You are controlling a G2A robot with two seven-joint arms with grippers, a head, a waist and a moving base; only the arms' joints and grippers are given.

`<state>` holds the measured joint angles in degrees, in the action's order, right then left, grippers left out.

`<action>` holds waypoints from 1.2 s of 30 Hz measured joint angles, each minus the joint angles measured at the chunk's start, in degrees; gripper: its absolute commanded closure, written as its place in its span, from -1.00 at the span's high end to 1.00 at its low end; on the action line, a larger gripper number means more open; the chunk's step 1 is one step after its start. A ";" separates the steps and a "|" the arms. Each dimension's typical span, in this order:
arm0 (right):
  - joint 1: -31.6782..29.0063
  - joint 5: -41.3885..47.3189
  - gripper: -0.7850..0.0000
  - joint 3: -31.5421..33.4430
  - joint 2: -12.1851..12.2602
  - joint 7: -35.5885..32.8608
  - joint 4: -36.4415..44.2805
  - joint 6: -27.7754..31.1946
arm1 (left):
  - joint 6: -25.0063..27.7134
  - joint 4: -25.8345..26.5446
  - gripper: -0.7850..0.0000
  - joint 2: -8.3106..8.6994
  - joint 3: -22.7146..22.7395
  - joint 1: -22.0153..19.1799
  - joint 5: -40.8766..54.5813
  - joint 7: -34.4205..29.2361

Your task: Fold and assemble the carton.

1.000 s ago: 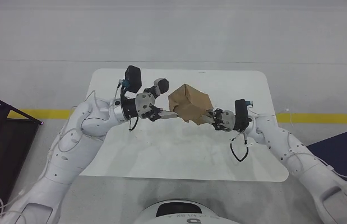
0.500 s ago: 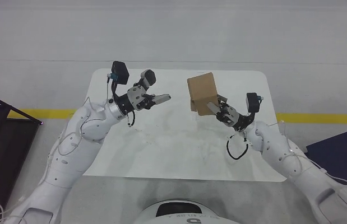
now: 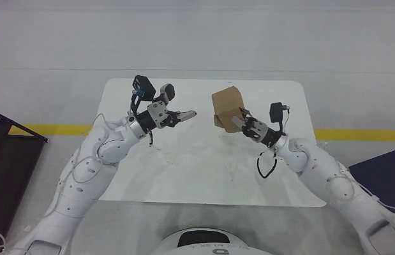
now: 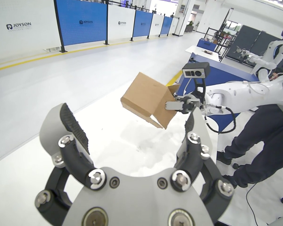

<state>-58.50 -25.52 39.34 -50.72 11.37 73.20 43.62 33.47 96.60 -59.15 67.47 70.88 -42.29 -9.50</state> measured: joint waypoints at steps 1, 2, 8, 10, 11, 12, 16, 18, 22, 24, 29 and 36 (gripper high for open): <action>-0.68 2.52 -1.00 1.16 0.72 -4.56 2.35 -2.12 | -0.02 -0.01 1.00 -0.02 0.03 0.02 -0.11 0.01; -1.47 4.89 -1.00 2.42 1.50 -9.06 4.74 -4.19 | -0.03 -0.01 1.00 -0.04 0.05 0.05 -0.21 0.01; -8.21 14.12 -1.00 12.88 6.75 -34.71 19.97 -16.66 | 0.70 0.20 1.00 -0.16 0.19 0.30 -0.37 0.02; -10.75 15.68 -1.00 16.45 8.16 -41.28 24.11 -20.08 | 1.48 0.36 1.00 -0.16 0.13 0.32 -0.35 -0.60; -11.79 16.37 -1.00 17.82 8.68 -43.92 25.66 -21.30 | 1.72 0.46 1.00 -0.16 0.12 0.30 -0.41 -0.89; -13.02 17.29 -1.00 19.52 9.30 -47.32 27.53 -22.58 | 2.02 0.63 1.00 -0.16 0.09 0.31 -0.45 -1.12; -16.45 21.95 -1.00 24.14 10.62 -54.49 32.12 -22.31 | 2.86 1.09 1.00 -0.20 0.03 0.43 -0.44 -1.57; -17.46 24.91 -1.00 25.78 10.84 -54.78 33.02 -19.30 | 3.04 1.25 1.00 -0.24 0.02 0.48 -0.46 -1.67; -17.44 24.91 -1.00 25.77 10.83 -54.51 32.96 -19.58 | 3.23 1.21 1.00 -0.34 -0.12 0.41 -0.40 -1.76; -17.43 24.89 -1.00 25.76 10.82 -54.51 32.95 -19.64 | 3.30 0.89 1.00 -0.45 -0.38 0.25 -0.27 -1.64; -17.64 25.21 -1.00 25.50 10.77 -54.54 32.94 -19.77 | 3.26 0.08 1.00 -0.75 -1.28 -0.52 -0.35 -1.72; -13.45 27.66 -1.00 23.16 10.46 -69.91 34.53 -35.03 | 3.03 -0.41 1.00 -1.06 -1.84 -1.15 -0.42 -1.80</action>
<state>-71.95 2.14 62.50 -40.25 -58.54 107.73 8.59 36.50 96.19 -60.21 65.63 69.73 -42.71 -11.30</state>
